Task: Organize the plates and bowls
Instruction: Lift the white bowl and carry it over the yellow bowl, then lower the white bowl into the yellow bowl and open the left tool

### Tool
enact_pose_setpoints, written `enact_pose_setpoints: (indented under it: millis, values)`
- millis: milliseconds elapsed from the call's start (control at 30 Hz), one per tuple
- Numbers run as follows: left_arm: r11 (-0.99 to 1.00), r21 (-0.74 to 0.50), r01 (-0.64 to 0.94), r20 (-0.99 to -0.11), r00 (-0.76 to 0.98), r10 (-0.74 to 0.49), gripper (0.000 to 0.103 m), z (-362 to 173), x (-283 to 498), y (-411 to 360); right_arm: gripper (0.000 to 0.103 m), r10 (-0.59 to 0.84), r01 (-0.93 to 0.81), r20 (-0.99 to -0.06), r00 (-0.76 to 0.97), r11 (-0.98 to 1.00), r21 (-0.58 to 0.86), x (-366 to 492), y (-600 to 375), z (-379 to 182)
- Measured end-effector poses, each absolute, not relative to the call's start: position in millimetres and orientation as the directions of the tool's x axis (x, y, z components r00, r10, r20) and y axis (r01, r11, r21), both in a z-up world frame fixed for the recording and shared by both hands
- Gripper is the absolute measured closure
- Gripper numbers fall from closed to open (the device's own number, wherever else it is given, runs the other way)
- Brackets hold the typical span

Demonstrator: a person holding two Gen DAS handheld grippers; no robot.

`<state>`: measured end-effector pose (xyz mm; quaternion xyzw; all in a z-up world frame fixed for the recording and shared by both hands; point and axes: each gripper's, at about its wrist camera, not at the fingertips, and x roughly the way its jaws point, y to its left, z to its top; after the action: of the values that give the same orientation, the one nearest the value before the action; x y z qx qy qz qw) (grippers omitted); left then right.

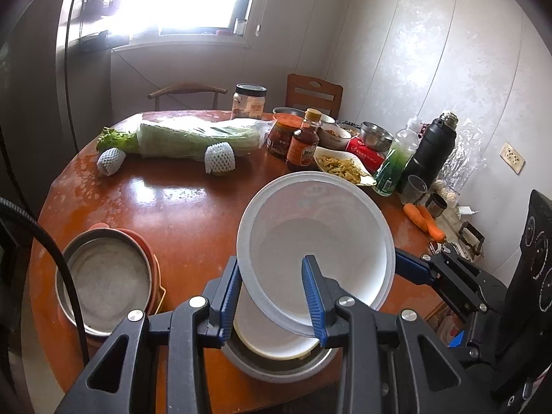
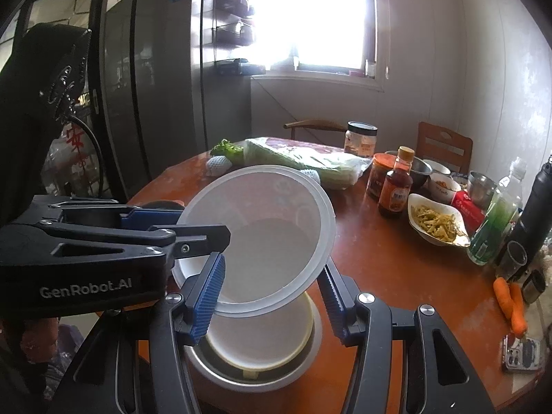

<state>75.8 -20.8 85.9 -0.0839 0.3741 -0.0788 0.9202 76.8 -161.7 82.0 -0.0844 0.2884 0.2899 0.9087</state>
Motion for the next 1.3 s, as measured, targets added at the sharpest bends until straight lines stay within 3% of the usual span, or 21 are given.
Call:
enact_pose_setpoints:
  millis: [1300]
  values:
    - [0.983,-0.172,0.067,-0.761,0.625,-0.175,0.067,18.5,75.1,-35.3,0.046,0.463,-0.574,-0.663,0.588,0.816,0.06,70.6,-168.1,10.4]
